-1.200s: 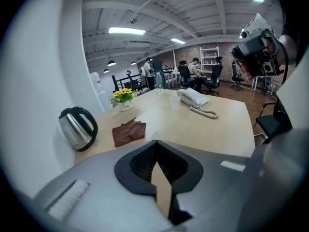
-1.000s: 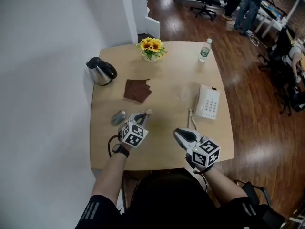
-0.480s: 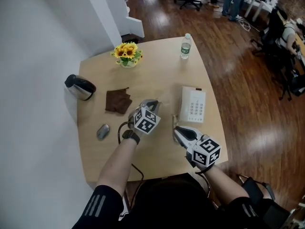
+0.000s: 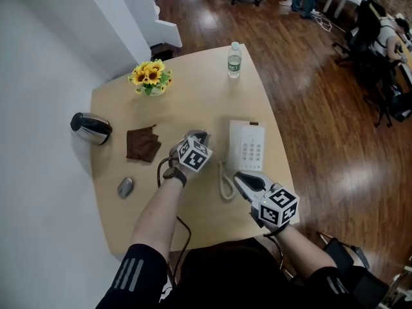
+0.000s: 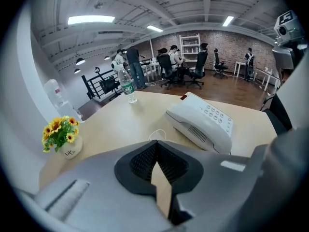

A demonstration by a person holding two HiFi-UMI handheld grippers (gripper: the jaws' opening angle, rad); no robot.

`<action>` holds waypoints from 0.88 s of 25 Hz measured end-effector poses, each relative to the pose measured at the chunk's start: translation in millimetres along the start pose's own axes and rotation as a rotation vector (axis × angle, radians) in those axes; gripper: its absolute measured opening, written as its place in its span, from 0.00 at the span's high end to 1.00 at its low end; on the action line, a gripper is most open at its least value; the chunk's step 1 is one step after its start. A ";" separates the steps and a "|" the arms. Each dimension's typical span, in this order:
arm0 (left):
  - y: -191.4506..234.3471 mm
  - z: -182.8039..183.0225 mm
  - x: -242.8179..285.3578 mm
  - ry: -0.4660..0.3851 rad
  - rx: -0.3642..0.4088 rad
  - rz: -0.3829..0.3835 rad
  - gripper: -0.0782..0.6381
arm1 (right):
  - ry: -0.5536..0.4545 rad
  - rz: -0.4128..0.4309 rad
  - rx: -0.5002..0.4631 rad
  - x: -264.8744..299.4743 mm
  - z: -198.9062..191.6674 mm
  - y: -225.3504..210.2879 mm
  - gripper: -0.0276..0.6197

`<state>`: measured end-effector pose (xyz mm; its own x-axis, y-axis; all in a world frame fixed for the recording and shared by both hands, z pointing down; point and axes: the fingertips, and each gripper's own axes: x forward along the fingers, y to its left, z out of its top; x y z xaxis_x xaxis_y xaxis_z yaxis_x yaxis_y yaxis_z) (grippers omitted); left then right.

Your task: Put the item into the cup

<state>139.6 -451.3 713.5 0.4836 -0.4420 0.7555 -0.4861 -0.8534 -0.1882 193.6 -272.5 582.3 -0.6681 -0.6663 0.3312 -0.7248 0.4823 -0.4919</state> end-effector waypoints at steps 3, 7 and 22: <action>-6.6 -5.4 6.9 0.027 -0.003 -0.021 0.90 | 0.001 0.002 0.002 -1.2 2.6 -8.3 0.88; -15.6 -9.4 6.7 0.036 -0.016 -0.043 0.90 | 0.005 0.016 0.001 1.4 5.0 -12.0 0.88; -43.0 -8.5 -0.9 0.039 0.035 -0.183 0.65 | 0.034 0.036 0.001 15.3 1.6 -12.2 0.88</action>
<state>153.9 -411.8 726.3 0.5325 -0.2681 0.8029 -0.3668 -0.9279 -0.0665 192.5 -289.4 592.1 -0.6992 -0.6285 0.3408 -0.7001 0.5053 -0.5044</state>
